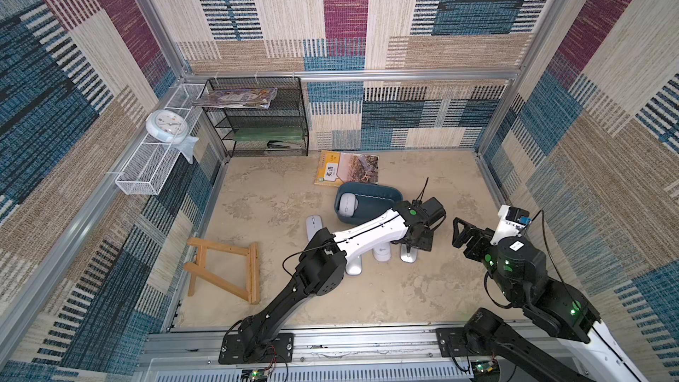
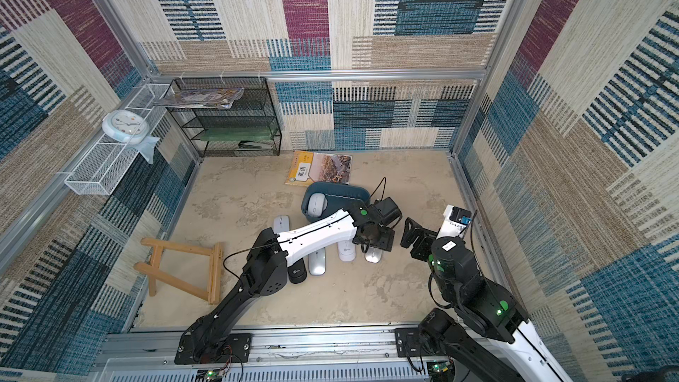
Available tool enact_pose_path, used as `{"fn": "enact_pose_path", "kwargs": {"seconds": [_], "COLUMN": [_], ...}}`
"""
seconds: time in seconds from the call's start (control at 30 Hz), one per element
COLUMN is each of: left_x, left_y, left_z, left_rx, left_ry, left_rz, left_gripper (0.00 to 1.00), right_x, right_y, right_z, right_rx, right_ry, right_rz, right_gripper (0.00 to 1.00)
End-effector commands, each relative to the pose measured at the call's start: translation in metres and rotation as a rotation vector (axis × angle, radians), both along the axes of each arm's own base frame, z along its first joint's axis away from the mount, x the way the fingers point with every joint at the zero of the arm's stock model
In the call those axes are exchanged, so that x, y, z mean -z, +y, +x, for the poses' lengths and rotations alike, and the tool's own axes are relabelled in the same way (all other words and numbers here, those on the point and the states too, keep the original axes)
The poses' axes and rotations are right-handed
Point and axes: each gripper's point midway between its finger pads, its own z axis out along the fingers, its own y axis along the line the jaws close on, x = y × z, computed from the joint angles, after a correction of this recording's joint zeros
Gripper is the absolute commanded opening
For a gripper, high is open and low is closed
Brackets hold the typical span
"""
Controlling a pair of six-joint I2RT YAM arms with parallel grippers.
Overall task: Take out the mouse from the storage box
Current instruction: Place the mouse at the center of the board, then pick up the mouse from the storage box.
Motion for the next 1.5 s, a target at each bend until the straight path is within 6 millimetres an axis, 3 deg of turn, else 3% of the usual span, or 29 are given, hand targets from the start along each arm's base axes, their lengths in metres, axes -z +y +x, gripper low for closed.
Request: {"fn": "enact_pose_path", "kwargs": {"seconds": [0.0,0.13,0.3,0.5,0.67,0.73,0.93,1.03,1.23,1.47], "left_x": [-0.028,-0.060,-0.086,-0.091,-0.096,-0.103,-0.101,-0.096,-0.104,-0.106], "left_y": [0.012,0.040,0.100,0.207,0.299,0.326,0.363,0.371,0.386,0.386], "left_z": [0.008,0.017,0.025,0.020,0.006,-0.002,-0.022,-0.027,-0.030,-0.034], "left_rx": [-0.003,-0.042,-0.110,-0.220,-0.360,-0.434,-0.510,-0.507,-0.528,-0.533], "left_ry": [-0.076,-0.137,-0.227,-0.369,-0.504,-0.575,-0.715,-0.749,-0.827,-0.831], "left_rz": [-0.010,-0.087,-0.163,-0.131,-0.075,-0.069,-0.115,-0.099,-0.080,-0.120], "left_gripper": [0.84,0.84,0.84,0.85,0.89,0.92,0.97,0.98,0.99,0.99], "right_x": [-0.004,-0.006,-0.004,0.005,0.024,0.036,0.077,0.094,0.132,0.164], "right_y": [-0.004,-0.002,0.008,0.036,0.082,0.099,0.152,0.172,0.197,0.218], "right_z": [-0.001,0.001,0.009,0.028,0.056,0.069,0.112,0.133,0.167,0.191], "right_rx": [0.018,0.015,-0.008,-0.070,-0.186,-0.217,-0.300,-0.315,-0.304,-0.296], "right_ry": [-0.004,-0.005,0.011,0.041,0.100,0.138,0.259,0.318,0.434,0.519], "right_rz": [-0.004,-0.007,-0.012,-0.021,-0.052,-0.072,-0.129,-0.166,-0.244,-0.269], "right_gripper": [0.99,0.99,0.99,0.99,1.00,1.00,1.00,1.00,1.00,1.00]}}
